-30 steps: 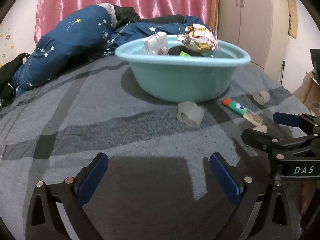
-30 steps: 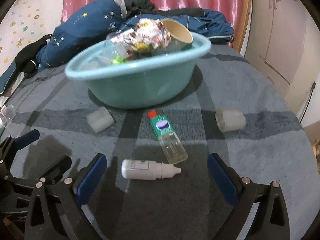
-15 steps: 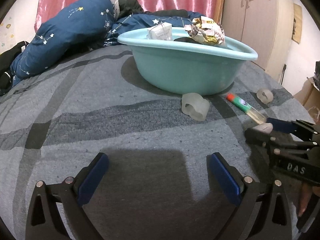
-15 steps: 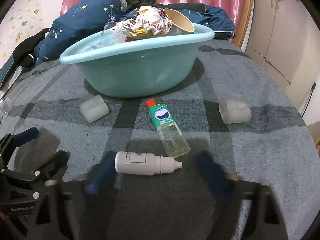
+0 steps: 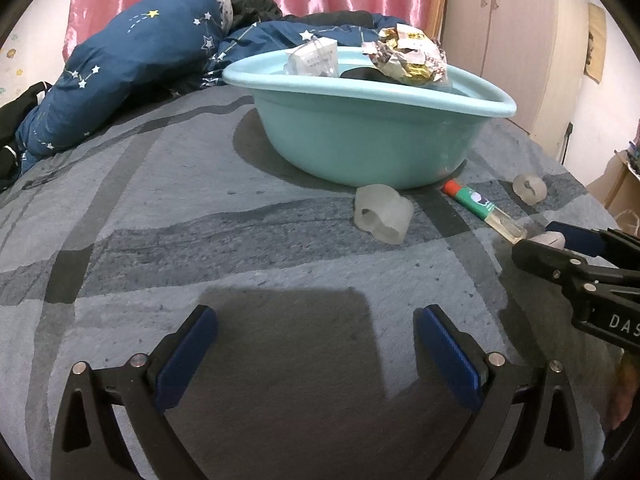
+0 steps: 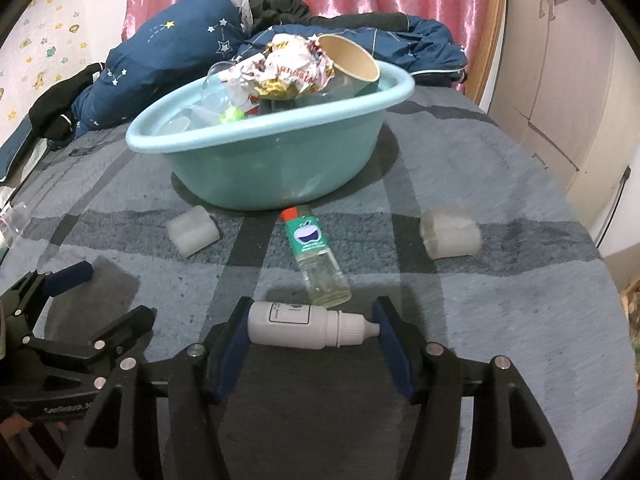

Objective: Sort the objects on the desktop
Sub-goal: 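Grasp the frosted clear cup with the left tool while the right tool grasps the white dropper bottle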

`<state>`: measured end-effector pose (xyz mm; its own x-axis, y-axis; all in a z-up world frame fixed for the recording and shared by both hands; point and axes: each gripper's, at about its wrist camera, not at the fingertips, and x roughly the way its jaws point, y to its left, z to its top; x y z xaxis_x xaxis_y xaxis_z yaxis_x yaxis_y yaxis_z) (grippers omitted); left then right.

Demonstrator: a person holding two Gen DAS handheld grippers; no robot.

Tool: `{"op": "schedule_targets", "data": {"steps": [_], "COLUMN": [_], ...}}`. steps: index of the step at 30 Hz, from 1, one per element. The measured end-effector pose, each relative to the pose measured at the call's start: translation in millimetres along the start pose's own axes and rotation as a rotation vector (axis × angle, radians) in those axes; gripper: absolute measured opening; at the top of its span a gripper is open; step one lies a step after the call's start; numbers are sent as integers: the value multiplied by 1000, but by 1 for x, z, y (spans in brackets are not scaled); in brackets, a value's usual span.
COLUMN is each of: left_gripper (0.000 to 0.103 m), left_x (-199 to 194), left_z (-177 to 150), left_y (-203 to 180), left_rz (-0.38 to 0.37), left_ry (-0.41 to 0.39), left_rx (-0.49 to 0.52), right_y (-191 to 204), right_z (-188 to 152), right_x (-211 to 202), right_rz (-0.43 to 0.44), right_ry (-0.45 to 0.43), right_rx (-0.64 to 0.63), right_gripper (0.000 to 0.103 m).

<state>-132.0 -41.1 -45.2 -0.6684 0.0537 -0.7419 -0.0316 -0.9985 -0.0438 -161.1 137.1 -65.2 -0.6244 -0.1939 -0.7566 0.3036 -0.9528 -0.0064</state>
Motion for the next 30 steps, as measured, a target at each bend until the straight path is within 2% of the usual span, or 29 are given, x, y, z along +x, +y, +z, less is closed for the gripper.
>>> {"op": "schedule_targets", "data": {"steps": [9,26,29,30], "left_gripper": [103,103,101,97], "left_x": [11,39,41,41], "left_z": [16,44,45,45], "left_y": [-8,-22,-21,-21], "left_rz": [-37,-29,-41,-46], "left_ry": [24,11,15,15], "left_rx": [-14,-20,-22,-24], "right_y": [-21,-49,-51,-51], "right_z": [13,16,16,16], "right_x": [-5,-6,-6,-6], "right_rz": [1,11,13,13], "right_ry": [-13,-18,-16,-16], "right_rx": [40,96,104,105], "right_gripper": [64,64,64,64]}}
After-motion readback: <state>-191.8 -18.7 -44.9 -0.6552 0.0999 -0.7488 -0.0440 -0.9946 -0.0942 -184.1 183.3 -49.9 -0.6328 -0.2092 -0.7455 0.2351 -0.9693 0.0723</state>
